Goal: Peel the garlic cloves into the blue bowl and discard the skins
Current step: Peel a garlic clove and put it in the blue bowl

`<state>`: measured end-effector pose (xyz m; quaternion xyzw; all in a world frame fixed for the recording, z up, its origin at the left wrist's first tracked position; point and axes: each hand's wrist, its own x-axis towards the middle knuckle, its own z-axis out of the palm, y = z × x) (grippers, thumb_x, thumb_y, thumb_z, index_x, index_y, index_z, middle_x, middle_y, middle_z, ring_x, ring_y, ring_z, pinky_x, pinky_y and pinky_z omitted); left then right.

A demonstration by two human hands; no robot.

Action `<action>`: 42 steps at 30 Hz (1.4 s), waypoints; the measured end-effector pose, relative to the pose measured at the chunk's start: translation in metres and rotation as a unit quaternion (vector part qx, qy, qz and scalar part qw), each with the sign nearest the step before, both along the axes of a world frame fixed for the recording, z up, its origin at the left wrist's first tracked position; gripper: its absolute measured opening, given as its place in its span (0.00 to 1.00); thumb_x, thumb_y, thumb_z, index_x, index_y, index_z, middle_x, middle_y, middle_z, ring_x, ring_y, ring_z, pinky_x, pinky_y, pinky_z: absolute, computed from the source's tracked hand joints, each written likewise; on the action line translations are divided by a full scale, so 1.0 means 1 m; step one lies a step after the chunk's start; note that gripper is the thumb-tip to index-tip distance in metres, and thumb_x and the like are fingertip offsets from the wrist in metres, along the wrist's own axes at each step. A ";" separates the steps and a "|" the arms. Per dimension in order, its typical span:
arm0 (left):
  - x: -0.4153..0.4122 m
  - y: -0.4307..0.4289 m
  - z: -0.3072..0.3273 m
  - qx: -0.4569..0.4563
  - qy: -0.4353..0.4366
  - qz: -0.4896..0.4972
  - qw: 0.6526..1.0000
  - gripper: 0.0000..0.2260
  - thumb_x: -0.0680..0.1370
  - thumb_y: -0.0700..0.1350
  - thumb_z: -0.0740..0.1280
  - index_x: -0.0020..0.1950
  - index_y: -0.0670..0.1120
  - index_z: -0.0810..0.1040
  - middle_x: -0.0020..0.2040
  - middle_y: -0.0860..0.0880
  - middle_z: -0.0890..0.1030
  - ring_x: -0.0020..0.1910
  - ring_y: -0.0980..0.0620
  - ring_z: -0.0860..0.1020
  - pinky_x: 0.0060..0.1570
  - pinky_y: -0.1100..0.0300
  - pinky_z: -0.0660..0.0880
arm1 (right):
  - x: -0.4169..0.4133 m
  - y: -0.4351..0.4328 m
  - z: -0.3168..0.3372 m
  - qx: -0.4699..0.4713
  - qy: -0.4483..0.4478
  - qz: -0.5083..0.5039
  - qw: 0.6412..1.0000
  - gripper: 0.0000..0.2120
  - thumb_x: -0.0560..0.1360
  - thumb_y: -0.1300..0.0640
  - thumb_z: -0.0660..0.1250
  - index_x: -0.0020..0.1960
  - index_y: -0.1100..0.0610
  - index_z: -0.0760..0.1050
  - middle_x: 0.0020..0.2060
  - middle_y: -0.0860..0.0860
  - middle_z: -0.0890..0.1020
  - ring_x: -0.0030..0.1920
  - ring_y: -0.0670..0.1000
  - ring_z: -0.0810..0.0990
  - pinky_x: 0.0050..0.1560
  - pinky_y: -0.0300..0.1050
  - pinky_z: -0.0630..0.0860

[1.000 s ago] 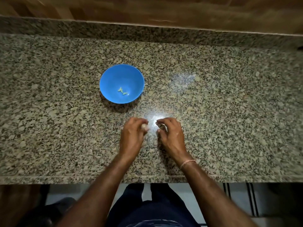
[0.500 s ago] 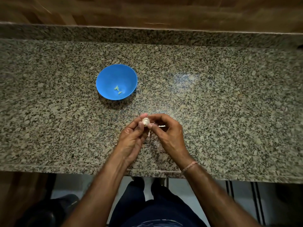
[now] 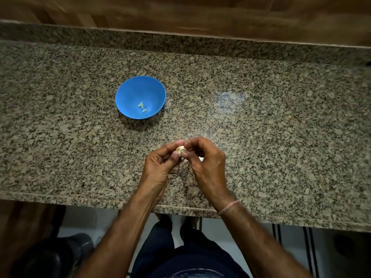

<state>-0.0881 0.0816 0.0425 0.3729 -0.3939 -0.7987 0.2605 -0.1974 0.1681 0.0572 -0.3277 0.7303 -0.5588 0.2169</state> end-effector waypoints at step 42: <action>0.020 -0.004 -0.065 -0.527 -0.489 -0.058 0.693 0.21 0.74 0.52 0.76 0.65 0.50 0.76 0.56 0.51 0.75 0.54 0.54 0.69 0.54 0.58 0.66 | -0.009 -0.001 -0.077 0.207 -0.021 0.035 0.978 0.05 0.74 0.59 0.78 0.43 0.53 0.83 0.41 0.44 0.84 0.42 0.41 0.83 0.48 0.39 0.83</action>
